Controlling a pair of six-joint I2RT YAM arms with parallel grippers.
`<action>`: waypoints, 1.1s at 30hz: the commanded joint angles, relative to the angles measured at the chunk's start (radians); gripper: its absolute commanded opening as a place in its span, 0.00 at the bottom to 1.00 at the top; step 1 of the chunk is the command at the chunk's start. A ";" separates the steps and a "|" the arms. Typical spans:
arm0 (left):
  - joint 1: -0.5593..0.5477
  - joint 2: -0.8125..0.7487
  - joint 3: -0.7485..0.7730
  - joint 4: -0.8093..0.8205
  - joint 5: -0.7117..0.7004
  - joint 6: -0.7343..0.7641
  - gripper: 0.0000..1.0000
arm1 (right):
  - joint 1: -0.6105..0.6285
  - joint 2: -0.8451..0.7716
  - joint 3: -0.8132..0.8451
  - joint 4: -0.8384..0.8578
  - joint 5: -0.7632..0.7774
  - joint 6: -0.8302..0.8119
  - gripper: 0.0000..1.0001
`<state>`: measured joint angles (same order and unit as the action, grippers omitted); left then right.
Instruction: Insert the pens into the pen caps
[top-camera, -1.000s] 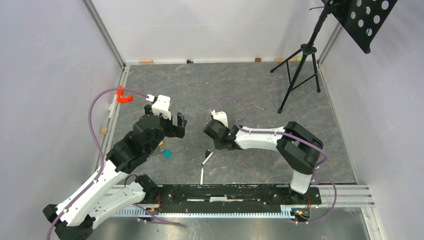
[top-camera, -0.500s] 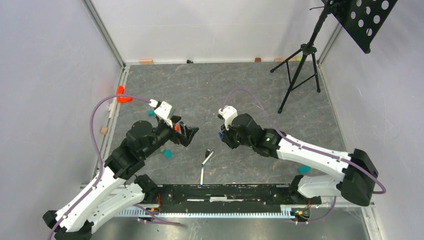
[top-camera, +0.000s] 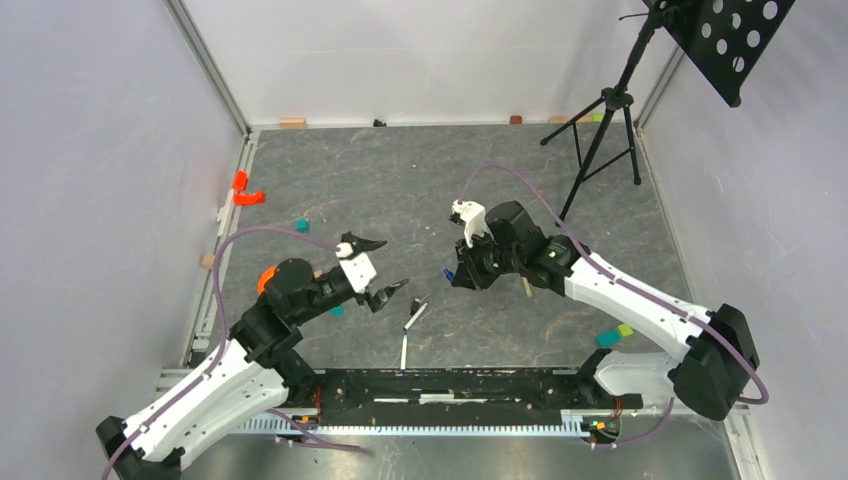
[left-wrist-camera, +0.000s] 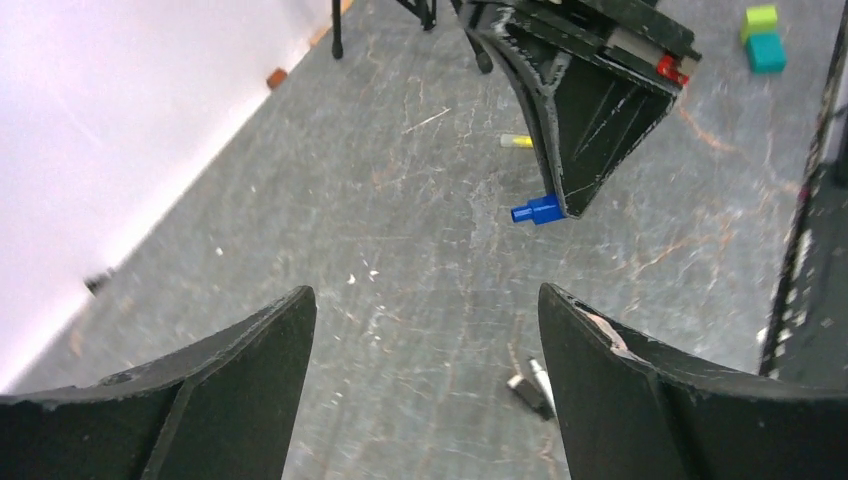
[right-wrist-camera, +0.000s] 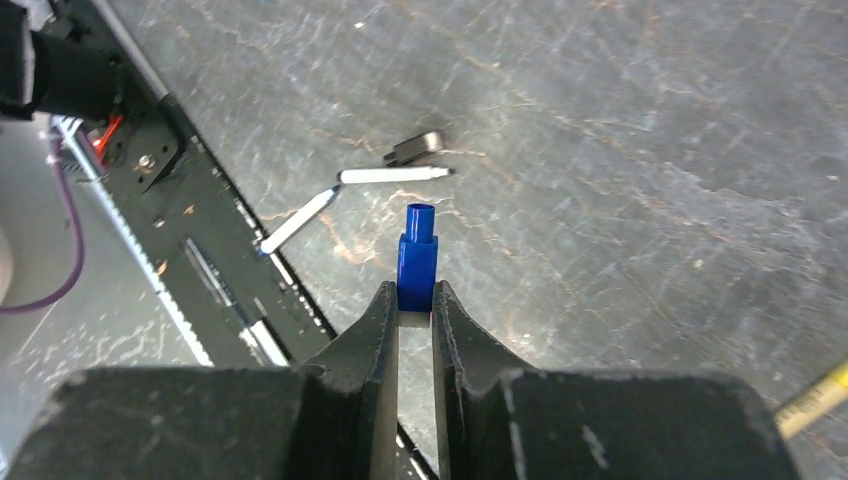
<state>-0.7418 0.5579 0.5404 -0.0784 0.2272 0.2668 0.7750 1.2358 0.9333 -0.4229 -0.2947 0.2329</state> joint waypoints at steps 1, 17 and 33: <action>-0.057 0.059 0.023 -0.020 0.072 0.394 0.86 | 0.001 0.027 0.067 -0.028 -0.132 0.004 0.00; -0.229 0.274 0.107 -0.113 0.045 0.793 0.71 | 0.001 0.047 0.046 0.022 -0.302 0.055 0.00; -0.296 0.379 0.106 -0.075 -0.032 0.846 0.52 | 0.003 0.069 0.042 0.035 -0.358 0.094 0.00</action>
<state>-1.0229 0.9298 0.6163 -0.1852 0.2142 1.0344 0.7765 1.2957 0.9634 -0.4191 -0.6159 0.3042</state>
